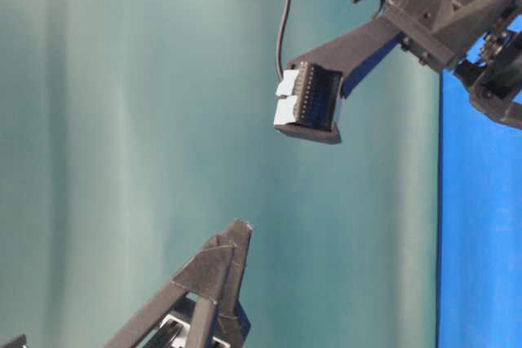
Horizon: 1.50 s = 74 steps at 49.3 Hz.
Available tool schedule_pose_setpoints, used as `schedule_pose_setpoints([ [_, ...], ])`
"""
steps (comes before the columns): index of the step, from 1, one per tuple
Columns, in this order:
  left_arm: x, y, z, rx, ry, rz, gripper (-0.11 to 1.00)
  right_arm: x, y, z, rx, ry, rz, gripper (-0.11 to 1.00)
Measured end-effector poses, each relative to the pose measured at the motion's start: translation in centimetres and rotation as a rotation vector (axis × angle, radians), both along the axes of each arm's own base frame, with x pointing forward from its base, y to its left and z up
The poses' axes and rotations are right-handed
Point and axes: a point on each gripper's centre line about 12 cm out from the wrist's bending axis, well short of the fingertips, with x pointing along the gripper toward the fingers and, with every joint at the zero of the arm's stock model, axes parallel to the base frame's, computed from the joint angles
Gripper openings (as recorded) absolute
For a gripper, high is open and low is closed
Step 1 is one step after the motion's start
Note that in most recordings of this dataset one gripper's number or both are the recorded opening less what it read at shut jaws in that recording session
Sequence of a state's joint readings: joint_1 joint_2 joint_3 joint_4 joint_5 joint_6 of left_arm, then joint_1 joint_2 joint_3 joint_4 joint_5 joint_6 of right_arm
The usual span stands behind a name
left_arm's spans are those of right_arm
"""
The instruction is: Handover the blue block to the right arm after grasping it with the left arm, then place it in the designated position.
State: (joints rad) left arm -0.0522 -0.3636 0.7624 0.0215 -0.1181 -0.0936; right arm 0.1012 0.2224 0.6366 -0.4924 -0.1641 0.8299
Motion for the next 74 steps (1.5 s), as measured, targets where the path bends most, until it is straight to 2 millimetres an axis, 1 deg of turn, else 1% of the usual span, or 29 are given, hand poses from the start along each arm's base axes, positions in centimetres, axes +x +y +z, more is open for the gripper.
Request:
schedule_pose_setpoints([
  [9, 0.0, 0.0, 0.1, 0.0, -0.002, 0.0, 0.93, 0.1, 0.0, 0.1, 0.0, -0.001, -0.004, 0.86],
  [13, 0.0, 0.0, 0.0, 0.0, 0.0, 0.0, 0.93, 0.0, -0.2, 0.9, -0.009, -0.006, -0.009, 0.86],
  [20, 0.0, 0.0, 0.0, 0.0, 0.0, 0.0, 0.93, -0.3, -0.4, 3.5, -0.033, -0.03, -0.021, 0.86],
  [28, 0.0, 0.0, -0.1, 0.0, 0.002, 0.0, 0.93, -1.2, -0.6, 7.2, -0.074, -0.063, -0.034, 0.87],
  [36, 0.0, 0.0, 0.0, 0.0, 0.0, 0.0, 0.93, -2.7, -1.3, 11.2, -0.12, -0.095, -0.064, 0.86],
  [48, 0.0, 0.3, 0.1, 0.0, -0.002, 0.008, 0.93, -5.1, -2.3, 15.6, -0.184, -0.13, -0.108, 0.86],
  [57, 0.0, 0.3, 0.1, 0.0, -0.002, 0.009, 0.93, -7.2, -2.8, 19.1, -0.206, -0.189, -0.133, 0.86],
  [64, 0.0, 0.4, 0.1, 0.0, -0.002, 0.011, 0.93, -8.7, -3.1, 20.3, -0.208, -0.216, -0.146, 0.86],
  [74, 0.0, 0.4, 0.1, 0.0, -0.002, 0.011, 0.93, -10.5, -3.3, 21.3, -0.201, -0.255, -0.149, 0.86],
])
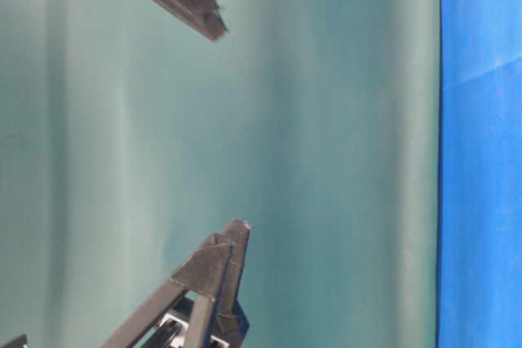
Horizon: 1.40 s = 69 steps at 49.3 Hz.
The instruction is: Handover the blue block to the right arm after grasping it with the left arm, then place it in the designated position.
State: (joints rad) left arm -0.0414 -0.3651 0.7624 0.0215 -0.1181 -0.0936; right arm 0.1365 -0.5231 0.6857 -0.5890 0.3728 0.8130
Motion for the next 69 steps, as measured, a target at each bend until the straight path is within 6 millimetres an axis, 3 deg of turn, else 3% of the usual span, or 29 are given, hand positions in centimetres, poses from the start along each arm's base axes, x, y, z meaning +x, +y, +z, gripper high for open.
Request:
schedule_pose_setpoints([
  [37, -0.1, 0.0, 0.2, 0.0, -0.006, 0.0, 0.93, -0.8, 0.2, 0.1, -0.031, -0.065, 0.049, 0.86],
  [69, -0.4, 0.0, 0.8, -0.001, -0.025, 0.0, 0.93, -1.6, -0.7, -1.0, -0.005, -0.135, 0.071, 0.86],
])
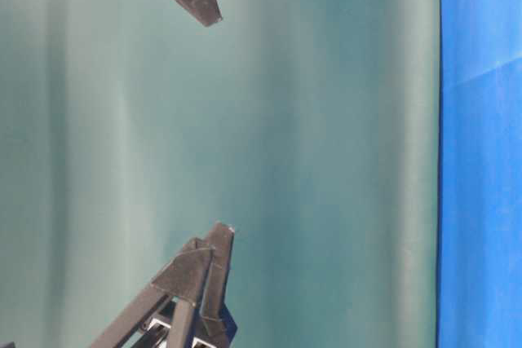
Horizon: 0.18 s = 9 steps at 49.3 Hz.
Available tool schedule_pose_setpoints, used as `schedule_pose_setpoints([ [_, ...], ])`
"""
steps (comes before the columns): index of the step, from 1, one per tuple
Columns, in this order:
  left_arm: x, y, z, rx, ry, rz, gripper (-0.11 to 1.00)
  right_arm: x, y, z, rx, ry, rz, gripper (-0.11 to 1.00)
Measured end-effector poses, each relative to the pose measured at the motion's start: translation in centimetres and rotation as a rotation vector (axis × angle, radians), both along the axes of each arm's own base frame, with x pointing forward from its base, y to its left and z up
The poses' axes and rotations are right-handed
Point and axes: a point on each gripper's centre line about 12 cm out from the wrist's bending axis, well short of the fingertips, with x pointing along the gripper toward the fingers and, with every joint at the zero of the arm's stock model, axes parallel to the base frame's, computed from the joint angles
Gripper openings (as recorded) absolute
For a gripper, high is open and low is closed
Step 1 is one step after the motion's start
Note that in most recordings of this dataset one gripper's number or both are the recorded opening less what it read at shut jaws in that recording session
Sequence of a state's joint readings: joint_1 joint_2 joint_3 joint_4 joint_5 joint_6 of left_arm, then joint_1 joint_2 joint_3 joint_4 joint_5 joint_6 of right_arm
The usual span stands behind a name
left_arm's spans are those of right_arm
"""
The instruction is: Handover the blue block to the right arm after grasping it with the left arm, then place it in the designated position.
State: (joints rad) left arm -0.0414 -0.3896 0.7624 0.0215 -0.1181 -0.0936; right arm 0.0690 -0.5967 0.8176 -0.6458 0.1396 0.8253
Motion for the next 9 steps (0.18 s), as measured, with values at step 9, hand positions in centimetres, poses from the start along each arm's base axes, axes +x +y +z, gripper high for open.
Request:
schedule_pose_setpoints([
  [9, 0.0, 0.0, 0.02, 0.0, -0.002, 0.0, 0.93, 0.0, 0.0, 0.0, 0.001, 0.0, 0.0, 0.86],
])
